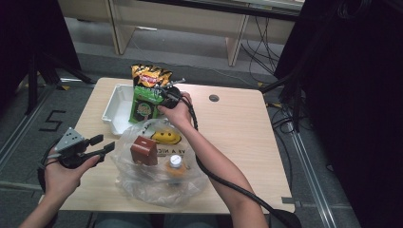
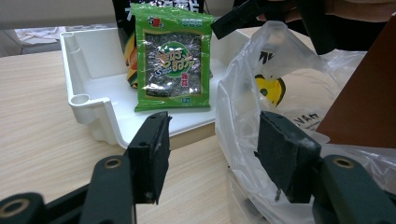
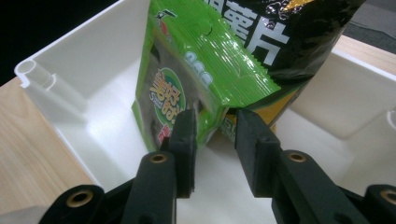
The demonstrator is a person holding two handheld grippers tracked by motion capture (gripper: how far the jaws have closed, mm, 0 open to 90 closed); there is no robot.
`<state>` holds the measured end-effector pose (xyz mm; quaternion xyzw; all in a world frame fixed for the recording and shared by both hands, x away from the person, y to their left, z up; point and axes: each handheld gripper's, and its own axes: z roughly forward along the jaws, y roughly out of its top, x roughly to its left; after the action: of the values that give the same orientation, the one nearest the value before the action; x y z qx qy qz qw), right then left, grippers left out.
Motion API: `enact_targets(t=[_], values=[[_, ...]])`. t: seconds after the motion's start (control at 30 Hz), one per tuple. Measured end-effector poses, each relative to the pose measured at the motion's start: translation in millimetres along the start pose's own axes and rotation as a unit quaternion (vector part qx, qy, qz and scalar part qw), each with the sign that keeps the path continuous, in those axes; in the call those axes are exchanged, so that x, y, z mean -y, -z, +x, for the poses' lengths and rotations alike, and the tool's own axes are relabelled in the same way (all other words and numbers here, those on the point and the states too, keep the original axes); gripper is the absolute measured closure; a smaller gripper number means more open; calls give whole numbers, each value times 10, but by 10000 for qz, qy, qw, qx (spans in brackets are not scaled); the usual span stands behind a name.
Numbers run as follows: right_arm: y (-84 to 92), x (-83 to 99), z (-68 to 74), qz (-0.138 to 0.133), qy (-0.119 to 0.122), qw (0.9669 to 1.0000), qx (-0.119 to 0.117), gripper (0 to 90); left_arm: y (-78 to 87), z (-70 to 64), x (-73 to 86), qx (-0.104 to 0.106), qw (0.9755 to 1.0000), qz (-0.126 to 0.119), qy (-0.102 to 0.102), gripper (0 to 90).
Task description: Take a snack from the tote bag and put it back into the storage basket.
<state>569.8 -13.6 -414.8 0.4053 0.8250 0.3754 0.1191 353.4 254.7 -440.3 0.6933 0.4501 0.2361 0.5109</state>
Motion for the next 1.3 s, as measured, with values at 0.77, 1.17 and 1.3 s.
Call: enact_targets(t=[0.77, 1.17, 1.3], values=[[1001, 290, -68, -641, 220, 9974, -246, 616, 53, -90, -52, 93, 9999, -129, -11, 410], [1318, 509, -66, -780, 270, 9956, -433, 576, 74, -134, -77, 159, 9997, -189, 42, 375], [1417, 622, -75, -878, 320, 9944, -489, 559, 91, -156, -96, 201, 9995, -229, 90, 375]])
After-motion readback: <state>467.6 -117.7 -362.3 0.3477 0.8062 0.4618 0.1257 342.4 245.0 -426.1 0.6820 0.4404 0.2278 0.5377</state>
